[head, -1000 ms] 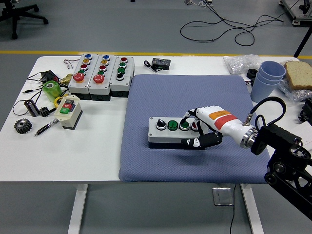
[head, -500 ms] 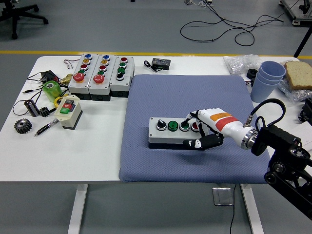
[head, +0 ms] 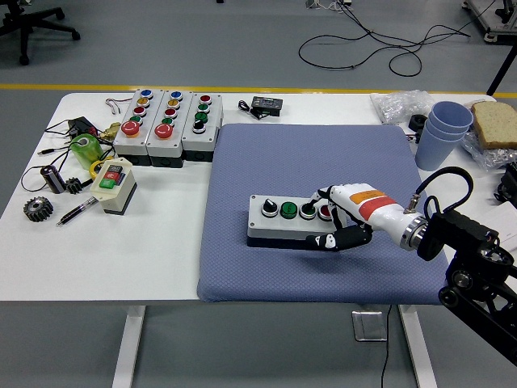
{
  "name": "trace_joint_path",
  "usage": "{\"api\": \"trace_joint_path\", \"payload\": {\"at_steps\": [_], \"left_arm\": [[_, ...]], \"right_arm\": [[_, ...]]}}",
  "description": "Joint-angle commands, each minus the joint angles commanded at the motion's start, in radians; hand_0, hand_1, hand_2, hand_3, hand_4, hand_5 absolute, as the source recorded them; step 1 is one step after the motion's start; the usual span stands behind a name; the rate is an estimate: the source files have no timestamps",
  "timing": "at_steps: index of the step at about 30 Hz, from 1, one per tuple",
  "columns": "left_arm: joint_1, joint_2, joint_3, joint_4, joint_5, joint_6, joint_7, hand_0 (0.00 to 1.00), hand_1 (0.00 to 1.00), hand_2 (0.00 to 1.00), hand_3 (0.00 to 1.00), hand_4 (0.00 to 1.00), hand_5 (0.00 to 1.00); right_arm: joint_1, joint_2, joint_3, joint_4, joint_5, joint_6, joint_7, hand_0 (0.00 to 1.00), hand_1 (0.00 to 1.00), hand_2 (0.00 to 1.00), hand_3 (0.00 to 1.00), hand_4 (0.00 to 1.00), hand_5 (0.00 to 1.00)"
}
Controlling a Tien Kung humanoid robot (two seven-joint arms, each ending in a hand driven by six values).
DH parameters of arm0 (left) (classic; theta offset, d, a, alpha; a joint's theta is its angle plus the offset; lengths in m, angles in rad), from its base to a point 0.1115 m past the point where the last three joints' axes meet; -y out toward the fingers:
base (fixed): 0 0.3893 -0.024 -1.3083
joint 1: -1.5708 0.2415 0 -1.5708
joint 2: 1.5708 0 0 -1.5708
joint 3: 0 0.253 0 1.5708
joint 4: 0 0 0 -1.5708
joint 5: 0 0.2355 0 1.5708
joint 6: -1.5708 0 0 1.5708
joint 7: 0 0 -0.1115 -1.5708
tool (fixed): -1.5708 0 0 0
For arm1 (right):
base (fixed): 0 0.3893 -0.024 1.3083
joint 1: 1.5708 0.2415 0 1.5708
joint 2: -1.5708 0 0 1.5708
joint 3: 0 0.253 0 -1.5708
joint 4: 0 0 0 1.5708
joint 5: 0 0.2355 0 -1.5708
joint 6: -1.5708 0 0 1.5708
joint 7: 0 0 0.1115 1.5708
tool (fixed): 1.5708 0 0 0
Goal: Pick up the button,place it on the desk,press the button,press the button
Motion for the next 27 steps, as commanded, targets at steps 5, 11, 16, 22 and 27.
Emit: {"api": "trace_joint_path", "payload": {"at_steps": [5,11,16,22,27], "left_arm": [[0.001,0.000,0.001,0.000,0.003,-0.002,0.001,0.603,0.634,0.682,0.552,0.376,0.710],[0.005,0.000,0.001,0.000,0.008,-0.004,0.002,0.603,0.634,0.683,0.552,0.376,0.708],[0.008,0.000,0.000,0.000,0.012,-0.005,0.003,0.603,0.634,0.682,0.551,0.376,0.709],[0.009,0.000,0.001,0.000,0.013,-0.005,0.003,0.603,0.634,0.682,0.552,0.375,0.709],[0.008,0.000,0.009,0.000,0.004,-0.005,0.003,0.603,0.634,0.682,0.552,0.374,0.708]], "right_arm": [[-0.004,-0.003,0.033,0.018,0.028,-0.032,0.008,0.002,0.002,0.218,0.647,0.836,0.403],[-0.022,-0.006,0.086,0.026,0.211,-0.112,0.039,0.002,0.002,0.238,0.674,0.836,0.404],[-0.048,-0.007,0.128,0.029,0.411,-0.099,0.004,0.351,0.341,0.539,0.831,0.846,0.452],[-0.087,-0.002,0.141,0.032,0.662,-0.164,0.038,0.593,0.591,0.688,0.826,0.828,0.427],[-0.111,0.004,0.156,0.032,0.863,-0.221,0.078,0.699,0.679,0.746,0.791,0.830,0.411]]}}
